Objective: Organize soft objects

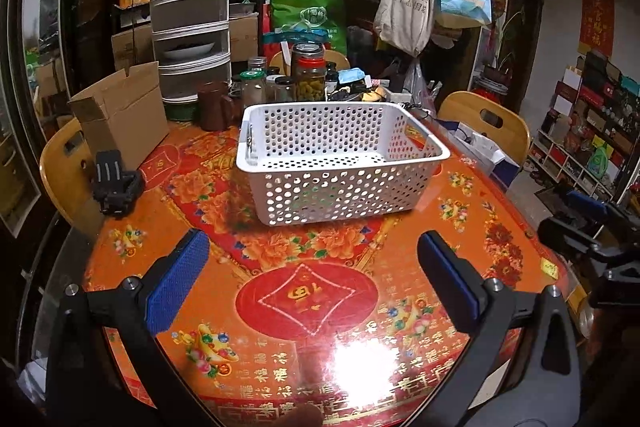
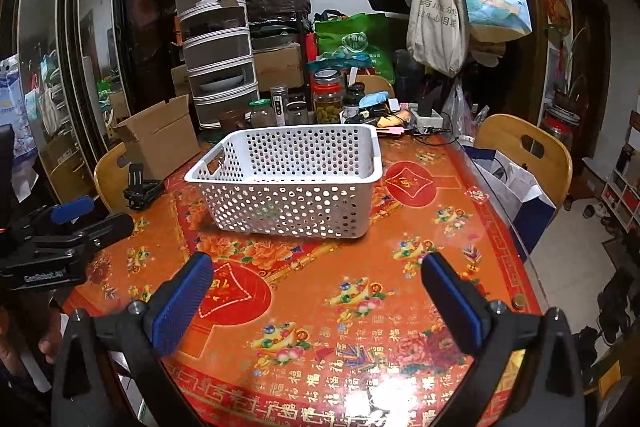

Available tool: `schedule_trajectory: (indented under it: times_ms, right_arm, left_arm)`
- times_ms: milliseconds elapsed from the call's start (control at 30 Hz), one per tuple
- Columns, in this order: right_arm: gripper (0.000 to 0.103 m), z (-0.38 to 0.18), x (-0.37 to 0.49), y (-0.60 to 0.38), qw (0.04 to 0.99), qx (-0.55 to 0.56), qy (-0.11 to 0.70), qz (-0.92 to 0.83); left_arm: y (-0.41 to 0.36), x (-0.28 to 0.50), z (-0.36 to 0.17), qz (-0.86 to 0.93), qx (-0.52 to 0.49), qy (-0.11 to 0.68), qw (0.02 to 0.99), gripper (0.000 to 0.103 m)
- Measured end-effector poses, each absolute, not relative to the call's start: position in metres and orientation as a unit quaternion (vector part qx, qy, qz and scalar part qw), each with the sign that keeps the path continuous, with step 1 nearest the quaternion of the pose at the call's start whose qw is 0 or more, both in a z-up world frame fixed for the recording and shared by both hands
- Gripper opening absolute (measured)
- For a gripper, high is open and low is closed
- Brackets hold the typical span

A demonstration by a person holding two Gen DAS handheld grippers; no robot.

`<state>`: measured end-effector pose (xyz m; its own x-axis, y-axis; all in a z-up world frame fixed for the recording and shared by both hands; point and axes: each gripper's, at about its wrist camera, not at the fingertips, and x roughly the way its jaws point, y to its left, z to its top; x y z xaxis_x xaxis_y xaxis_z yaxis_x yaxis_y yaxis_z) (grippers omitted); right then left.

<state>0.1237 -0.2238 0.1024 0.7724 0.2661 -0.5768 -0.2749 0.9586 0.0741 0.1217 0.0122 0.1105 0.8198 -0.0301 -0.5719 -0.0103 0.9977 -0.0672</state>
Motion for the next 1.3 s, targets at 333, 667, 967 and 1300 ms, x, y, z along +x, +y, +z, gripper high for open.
schedule_trajectory:
  times_ms: [333, 667, 967, 1300]
  right_arm:
    - [0.103, 0.100, 0.131, -0.219, 0.939, -0.014, 0.309, 0.152]
    - [0.103, 0.099, 0.133, -0.220, 0.938, -0.010, 0.311, 0.152]
    - [0.103, 0.097, 0.133, -0.221, 0.938, -0.010, 0.311, 0.157]
    - [0.103, 0.098, 0.132, -0.221, 0.938, -0.009, 0.309, 0.159]
  left_arm:
    - [0.010, 0.131, 0.117, -0.006, -0.031, 0.304, 0.952, 0.103]
    - [0.008, 0.141, 0.108, -0.011, -0.027, 0.314, 0.949, 0.103]
    - [0.009, 0.143, 0.106, -0.012, -0.026, 0.316, 0.948, 0.103]
    - [0.009, 0.143, 0.103, -0.013, -0.026, 0.316, 0.948, 0.103]
